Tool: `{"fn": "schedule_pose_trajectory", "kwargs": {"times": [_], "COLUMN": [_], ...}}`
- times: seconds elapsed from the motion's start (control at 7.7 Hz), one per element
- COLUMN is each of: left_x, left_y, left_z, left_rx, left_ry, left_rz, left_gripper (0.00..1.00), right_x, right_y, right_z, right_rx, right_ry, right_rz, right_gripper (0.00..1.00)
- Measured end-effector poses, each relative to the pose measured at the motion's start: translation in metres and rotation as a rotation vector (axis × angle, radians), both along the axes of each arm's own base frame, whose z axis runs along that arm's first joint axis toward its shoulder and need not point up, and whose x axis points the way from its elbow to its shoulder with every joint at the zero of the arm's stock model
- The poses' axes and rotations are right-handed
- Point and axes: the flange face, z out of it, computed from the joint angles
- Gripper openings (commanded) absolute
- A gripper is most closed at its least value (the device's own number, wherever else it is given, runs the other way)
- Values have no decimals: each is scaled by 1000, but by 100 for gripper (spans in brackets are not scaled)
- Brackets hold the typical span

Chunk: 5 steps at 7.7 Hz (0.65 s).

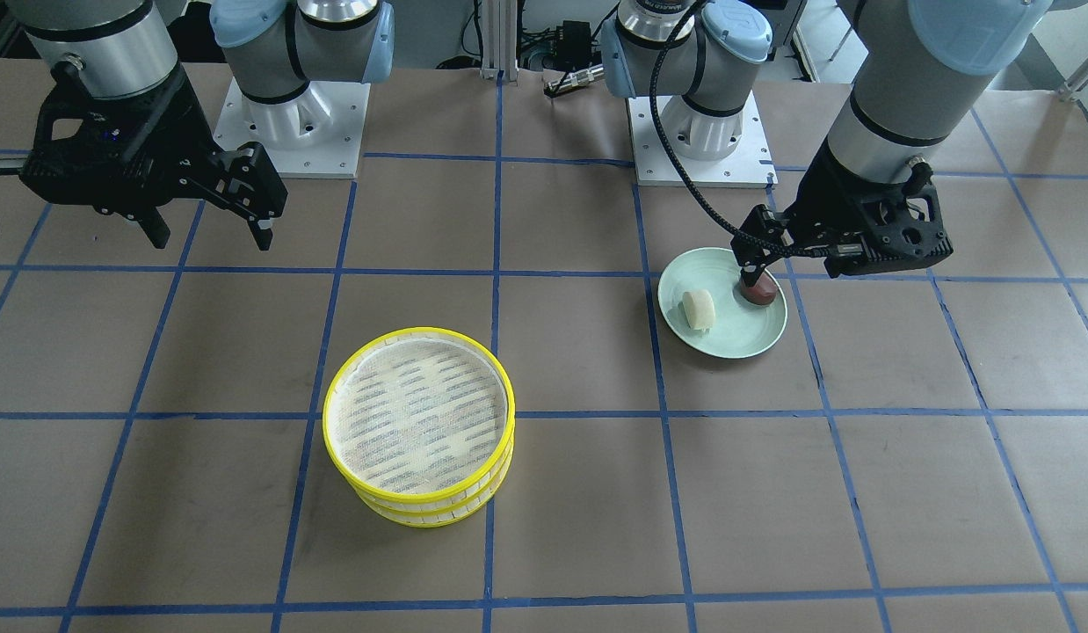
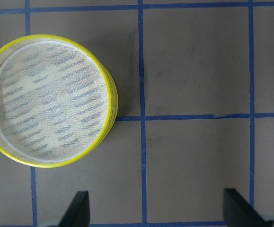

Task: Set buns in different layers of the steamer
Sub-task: 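Move the left gripper down over the white bun on the green plate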

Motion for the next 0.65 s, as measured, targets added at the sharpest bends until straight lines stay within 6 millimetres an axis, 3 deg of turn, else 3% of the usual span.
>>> {"fn": "schedule_pose_trajectory", "kwargs": {"times": [0.39, 0.65], "left_x": [10, 28], "left_y": [-1, -7], "left_z": [-1, -19], "left_rx": [7, 46], "left_ry": [-2, 4], "left_rz": [13, 42], "left_gripper": [100, 100], "right_x": [1, 1], "right_y": [0, 0], "right_z": [0, -1], "right_rx": [1, 3], "right_ry": [-1, -1], "right_rz": [0, 1], "right_gripper": [100, 100]}}
